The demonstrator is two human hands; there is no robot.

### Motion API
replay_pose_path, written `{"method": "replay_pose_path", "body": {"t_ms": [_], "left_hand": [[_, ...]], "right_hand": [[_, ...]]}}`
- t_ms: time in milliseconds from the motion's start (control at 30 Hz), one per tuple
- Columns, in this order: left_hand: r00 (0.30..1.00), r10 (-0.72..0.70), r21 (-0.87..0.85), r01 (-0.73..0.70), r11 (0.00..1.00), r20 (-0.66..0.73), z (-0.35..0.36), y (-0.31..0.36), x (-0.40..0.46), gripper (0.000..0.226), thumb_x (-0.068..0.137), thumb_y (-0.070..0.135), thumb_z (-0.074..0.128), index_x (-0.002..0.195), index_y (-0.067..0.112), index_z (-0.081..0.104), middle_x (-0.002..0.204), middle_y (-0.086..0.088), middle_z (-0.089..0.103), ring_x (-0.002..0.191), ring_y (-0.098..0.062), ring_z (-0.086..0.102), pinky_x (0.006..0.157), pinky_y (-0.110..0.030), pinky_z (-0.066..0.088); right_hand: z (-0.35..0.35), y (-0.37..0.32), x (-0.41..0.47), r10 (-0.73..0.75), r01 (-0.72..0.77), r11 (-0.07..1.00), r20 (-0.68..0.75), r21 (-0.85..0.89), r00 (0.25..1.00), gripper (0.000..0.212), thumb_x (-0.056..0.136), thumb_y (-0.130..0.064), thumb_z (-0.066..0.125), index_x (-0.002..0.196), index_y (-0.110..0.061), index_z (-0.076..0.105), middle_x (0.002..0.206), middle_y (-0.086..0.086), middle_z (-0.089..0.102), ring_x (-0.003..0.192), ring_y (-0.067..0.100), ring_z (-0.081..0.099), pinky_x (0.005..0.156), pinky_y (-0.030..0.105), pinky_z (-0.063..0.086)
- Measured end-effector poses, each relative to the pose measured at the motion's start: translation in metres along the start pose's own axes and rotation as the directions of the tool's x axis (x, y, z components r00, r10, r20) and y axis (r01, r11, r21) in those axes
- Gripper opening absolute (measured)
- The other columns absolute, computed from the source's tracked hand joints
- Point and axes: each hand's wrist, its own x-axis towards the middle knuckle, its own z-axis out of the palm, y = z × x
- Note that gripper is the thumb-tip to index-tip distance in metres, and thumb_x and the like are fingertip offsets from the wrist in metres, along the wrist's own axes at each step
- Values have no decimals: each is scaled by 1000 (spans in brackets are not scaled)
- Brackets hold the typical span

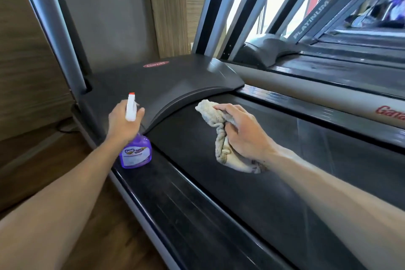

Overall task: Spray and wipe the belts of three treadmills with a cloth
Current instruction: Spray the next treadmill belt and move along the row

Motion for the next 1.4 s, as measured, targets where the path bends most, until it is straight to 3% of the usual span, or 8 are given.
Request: {"method": "replay_pose_path", "body": {"t_ms": [167,300,500,667,833,1033,1233,1400], "left_hand": [[993,98,-234,-82,969,61,-17,69,-41,10,97,24,64,89,19,65,86,0,66,78,-18,61,74,-25,45],[968,229,-396,-172,902,101,-30,148,-84,10,98,15,61,90,16,66,97,1,71,88,-14,65,84,-34,52],[931,352,-657,-207,724,95,-58,299,-149,20,99,6,58,90,22,68,98,-7,73,84,-4,64,83,-30,53],[895,427,-767,-184,614,127,-90,418,-214,18,100,17,60,87,24,69,82,4,72,63,-5,56,69,-33,49],[820,544,-830,-171,530,178,-118,520,-277,18,96,19,60,84,11,71,82,-1,73,76,-10,68,78,-31,52],[763,621,-890,-143,432,179,-171,623,-352,21,100,15,57,92,2,73,93,-13,75,72,-4,63,59,-5,42],[711,670,-917,-91,389,213,-202,702,-404,23,98,14,58,90,-2,73,87,-17,73,60,-2,57,53,-9,40],[698,680,-925,-67,374,224,-186,769,-424,28,95,13,61,70,19,68,67,8,64,52,9,56,49,-8,38]], "right_hand": [[-70,-28,-34,22,-27,995,-45,-94,999,57,96,-1,44,139,-36,55,131,-12,53,120,11,56,108,41,45],[-142,-68,-74,36,-57,983,-122,-172,992,58,93,1,43,139,-33,56,134,-7,53,123,15,56,110,41,44],[-267,-151,-151,28,-105,911,-195,-400,980,55,97,2,43,144,-25,53,138,-1,53,112,16,57,98,23,39],[-360,-224,-229,30,-171,850,-278,-498,960,53,97,2,41,143,-22,52,136,0,50,112,23,60,103,43,46],[-440,-299,-313,45,-258,787,-365,-561,930,52,104,-5,43,149,-33,45,134,-2,48,86,27,70,80,52,58],[-502,-389,-404,22,-377,644,-477,-666,879,53,103,-2,46,150,-28,46,149,4,47,110,46,62,99,57,48],[-557,-458,-455,23,-470,554,-552,-687,833,56,102,1,46,150,-27,47,152,5,46,134,28,50,114,37,39],[-622,-469,-466,-43,-496,483,-585,-722,810,56,100,3,46,149,-24,49,150,4,48,137,17,44,107,22,33]]}}
